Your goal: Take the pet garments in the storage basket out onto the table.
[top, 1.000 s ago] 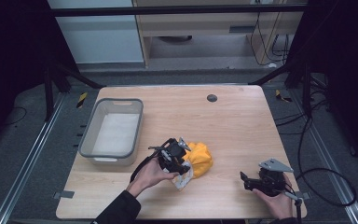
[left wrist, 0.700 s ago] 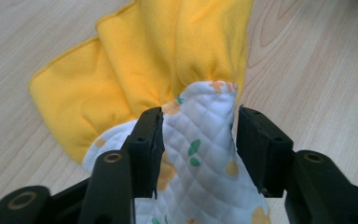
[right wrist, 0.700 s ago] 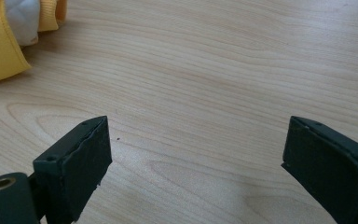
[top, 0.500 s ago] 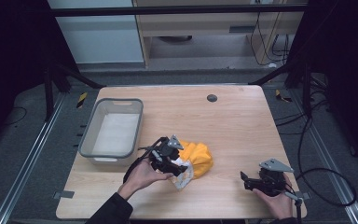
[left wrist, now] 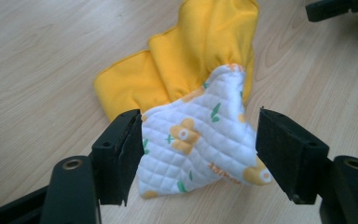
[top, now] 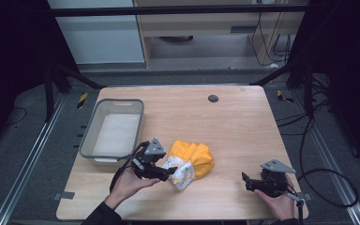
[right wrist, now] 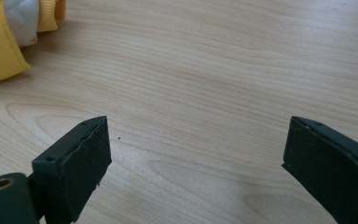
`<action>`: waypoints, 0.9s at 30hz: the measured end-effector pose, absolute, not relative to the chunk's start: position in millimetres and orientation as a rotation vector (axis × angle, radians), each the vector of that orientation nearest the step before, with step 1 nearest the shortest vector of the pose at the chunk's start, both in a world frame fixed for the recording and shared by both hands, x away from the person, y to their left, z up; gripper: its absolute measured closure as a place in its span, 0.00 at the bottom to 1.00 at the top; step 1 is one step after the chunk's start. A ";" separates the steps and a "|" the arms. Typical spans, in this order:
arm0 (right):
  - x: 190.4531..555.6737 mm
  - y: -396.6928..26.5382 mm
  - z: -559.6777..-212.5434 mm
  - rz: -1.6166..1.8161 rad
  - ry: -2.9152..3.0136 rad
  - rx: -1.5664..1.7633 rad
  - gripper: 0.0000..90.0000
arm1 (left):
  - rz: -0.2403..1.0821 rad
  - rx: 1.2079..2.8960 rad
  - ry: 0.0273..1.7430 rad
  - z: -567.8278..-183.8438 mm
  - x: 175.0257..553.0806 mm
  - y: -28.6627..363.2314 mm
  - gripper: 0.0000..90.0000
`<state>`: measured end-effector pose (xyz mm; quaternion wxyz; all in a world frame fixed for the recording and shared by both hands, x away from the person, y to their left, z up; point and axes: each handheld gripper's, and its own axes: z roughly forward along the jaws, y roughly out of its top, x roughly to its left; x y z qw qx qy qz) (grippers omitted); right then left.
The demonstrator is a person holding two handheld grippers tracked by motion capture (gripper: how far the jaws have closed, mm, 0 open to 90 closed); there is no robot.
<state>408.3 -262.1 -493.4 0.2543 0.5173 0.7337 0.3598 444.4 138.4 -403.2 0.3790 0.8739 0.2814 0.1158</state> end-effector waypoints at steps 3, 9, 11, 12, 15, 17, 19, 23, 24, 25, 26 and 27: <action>408.1 -262.0 -493.5 0.977 1.994 1.404 0.08 | 0.332 2.197 0.738 -405.1 439.0 149.0 0.34; 408.0 -261.9 -493.7 0.976 1.995 1.405 0.08 | 0.369 2.137 0.787 -410.6 429.4 169.4 0.33; 408.0 -262.0 -493.8 0.974 1.997 1.404 0.08 | 0.378 2.120 0.807 -413.7 427.3 175.0 0.32; 408.0 -262.0 -493.9 0.975 1.996 1.404 0.08 | 0.379 2.109 0.815 -415.7 426.2 177.9 0.32; 407.7 -261.9 -494.0 0.974 1.999 1.405 0.08 | 0.382 2.079 0.845 -422.9 422.8 186.4 0.32; 407.8 -261.9 -494.4 0.971 2.002 1.400 0.08 | 0.392 2.075 0.866 -426.9 421.5 191.7 0.32; 407.6 -261.4 -494.3 0.973 2.005 1.403 0.07 | 0.397 2.061 0.887 -429.3 420.5 197.5 0.31; 407.3 -261.1 -494.5 0.975 2.006 1.404 0.07 | 0.404 2.040 0.920 -434.4 416.3 209.2 0.31; 407.3 -261.1 -494.5 0.975 2.006 1.404 0.07 | 0.404 2.040 0.920 -434.4 416.3 209.2 0.31; 407.0 -261.0 -494.6 0.970 2.009 1.401 0.07 | 0.418 2.027 0.936 -437.4 413.2 216.0 0.31; 406.9 -260.8 -494.8 0.967 2.008 1.398 0.07 | 0.424 2.021 0.943 -438.7 411.9 219.9 0.31; 406.5 -260.3 -494.8 0.970 2.008 1.399 0.07 | 0.424 2.012 0.958 -440.3 410.5 223.8 0.31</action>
